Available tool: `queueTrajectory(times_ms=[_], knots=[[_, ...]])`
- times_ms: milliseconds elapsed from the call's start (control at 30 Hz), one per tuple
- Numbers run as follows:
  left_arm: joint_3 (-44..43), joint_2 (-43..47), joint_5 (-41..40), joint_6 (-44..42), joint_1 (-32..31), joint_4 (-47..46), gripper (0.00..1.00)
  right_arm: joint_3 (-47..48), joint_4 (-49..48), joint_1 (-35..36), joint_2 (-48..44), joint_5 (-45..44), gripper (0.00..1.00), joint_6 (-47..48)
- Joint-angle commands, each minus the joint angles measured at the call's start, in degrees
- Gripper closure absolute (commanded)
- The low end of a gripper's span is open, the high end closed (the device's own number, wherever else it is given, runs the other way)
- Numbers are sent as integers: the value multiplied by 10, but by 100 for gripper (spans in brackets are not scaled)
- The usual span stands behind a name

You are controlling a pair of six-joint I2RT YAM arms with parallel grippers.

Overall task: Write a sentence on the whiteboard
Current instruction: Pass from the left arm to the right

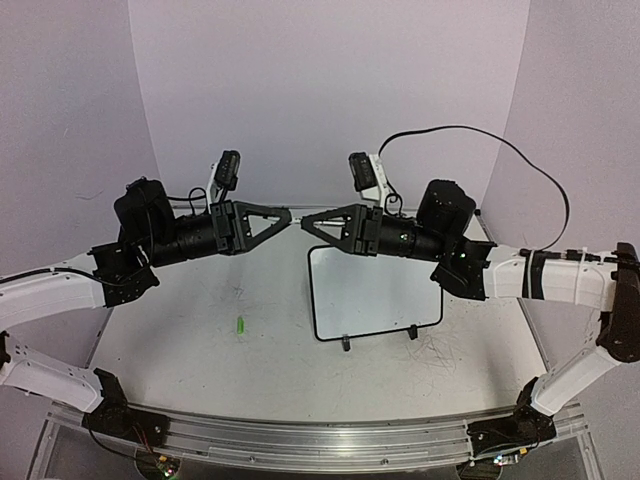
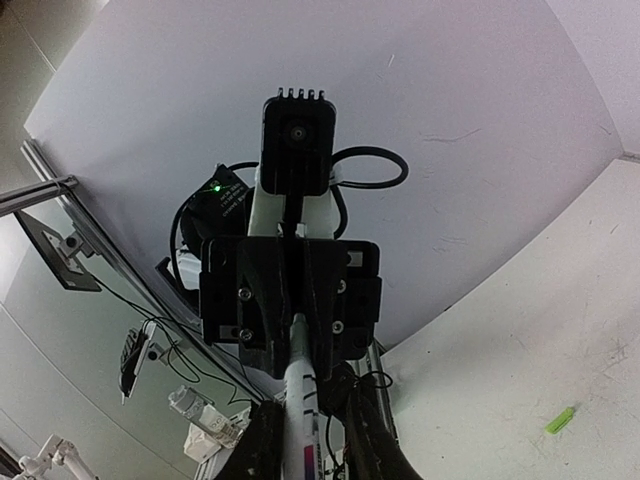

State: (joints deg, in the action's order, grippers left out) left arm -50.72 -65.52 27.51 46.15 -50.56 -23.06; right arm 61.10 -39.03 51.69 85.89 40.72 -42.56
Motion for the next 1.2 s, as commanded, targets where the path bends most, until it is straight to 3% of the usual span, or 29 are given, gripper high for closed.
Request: queueTrajectory(times_ms=[0, 200, 400, 600, 767, 867, 1033, 1167], knots=[[-1, -1, 28, -4, -8, -6, 100, 21, -52, 2, 8, 13, 71, -22], [-5, -6, 30, -5, -8, -6, 100, 24, -60, 2, 19, 20, 75, -34], [-5, -9, 30, -4, -8, -5, 100, 18, -76, 2, 19, 15, 100, -50], [-4, -7, 23, -4, -7, -4, 98, 3, -87, 2, 6, 1, 100, -52], [8, 23, -2, -19, 4, 14, 45, -55, -87, -15, -38, -31, 100, -33], [12, 50, -43, -38, 14, 56, 25, -110, -34, -36, -84, -72, 100, 7], [-8, 73, -173, -77, 18, 194, 3, -162, 150, -47, -191, -216, 100, 129], [-6, 62, -249, -85, 21, 224, 1, -210, 214, -48, -282, -335, 100, 182]])
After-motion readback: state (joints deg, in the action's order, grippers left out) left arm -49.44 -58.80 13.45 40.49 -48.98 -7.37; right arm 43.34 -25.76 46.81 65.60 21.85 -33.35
